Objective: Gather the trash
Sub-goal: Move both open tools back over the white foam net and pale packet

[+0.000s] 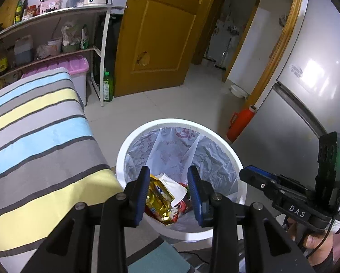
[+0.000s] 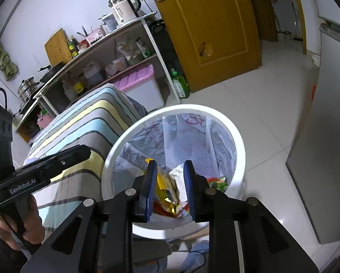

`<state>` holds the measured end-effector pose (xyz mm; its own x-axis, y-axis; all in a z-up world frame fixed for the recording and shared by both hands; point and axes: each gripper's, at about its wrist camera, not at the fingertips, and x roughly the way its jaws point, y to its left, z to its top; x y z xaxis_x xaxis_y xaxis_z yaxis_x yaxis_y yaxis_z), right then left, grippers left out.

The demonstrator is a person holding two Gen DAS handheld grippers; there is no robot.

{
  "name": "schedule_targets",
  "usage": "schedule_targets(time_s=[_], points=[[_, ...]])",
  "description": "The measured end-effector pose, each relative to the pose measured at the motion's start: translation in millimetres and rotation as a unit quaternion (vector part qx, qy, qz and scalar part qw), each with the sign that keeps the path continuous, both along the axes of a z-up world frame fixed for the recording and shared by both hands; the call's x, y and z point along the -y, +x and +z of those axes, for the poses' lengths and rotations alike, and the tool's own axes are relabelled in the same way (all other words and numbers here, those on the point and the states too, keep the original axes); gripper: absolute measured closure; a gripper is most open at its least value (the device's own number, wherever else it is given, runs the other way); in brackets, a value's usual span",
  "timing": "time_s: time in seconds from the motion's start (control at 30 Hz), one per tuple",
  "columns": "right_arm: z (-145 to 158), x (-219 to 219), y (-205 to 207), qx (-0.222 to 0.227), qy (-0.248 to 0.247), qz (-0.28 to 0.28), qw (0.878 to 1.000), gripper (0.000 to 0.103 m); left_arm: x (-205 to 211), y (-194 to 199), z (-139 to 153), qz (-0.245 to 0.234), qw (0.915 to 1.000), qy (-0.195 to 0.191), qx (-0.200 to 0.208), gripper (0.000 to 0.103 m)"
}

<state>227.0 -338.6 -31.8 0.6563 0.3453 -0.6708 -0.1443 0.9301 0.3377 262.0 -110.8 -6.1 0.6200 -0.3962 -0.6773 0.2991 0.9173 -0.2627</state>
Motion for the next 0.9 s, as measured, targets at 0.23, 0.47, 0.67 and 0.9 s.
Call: schedule_targets(time_s=[0.23,0.47,0.67,0.9], points=[[28.6,-17.0,-15.3,0.033,-0.007,0.015,0.999,0.078,-22.4,-20.1,17.2,0.013,0.9995,-0.004,0.028,0.067],[50.1,-44.3,-33.6,0.060,-0.014,0.042,0.997,0.078,-48.6,-45.7,33.8,0.034,0.9978,-0.006,0.056,0.067],[62.6,-71.4,-49.7,0.078,-0.014,0.072,0.994,0.075,-71.3,-65.7,43.2,0.053,0.9958,-0.005,0.075,0.067],[66.9,-102.8,-63.1,0.088,-0.011,0.108,0.990,0.070,-99.3,-89.9,45.0,0.082,0.9928,0.001,0.087,0.067]])
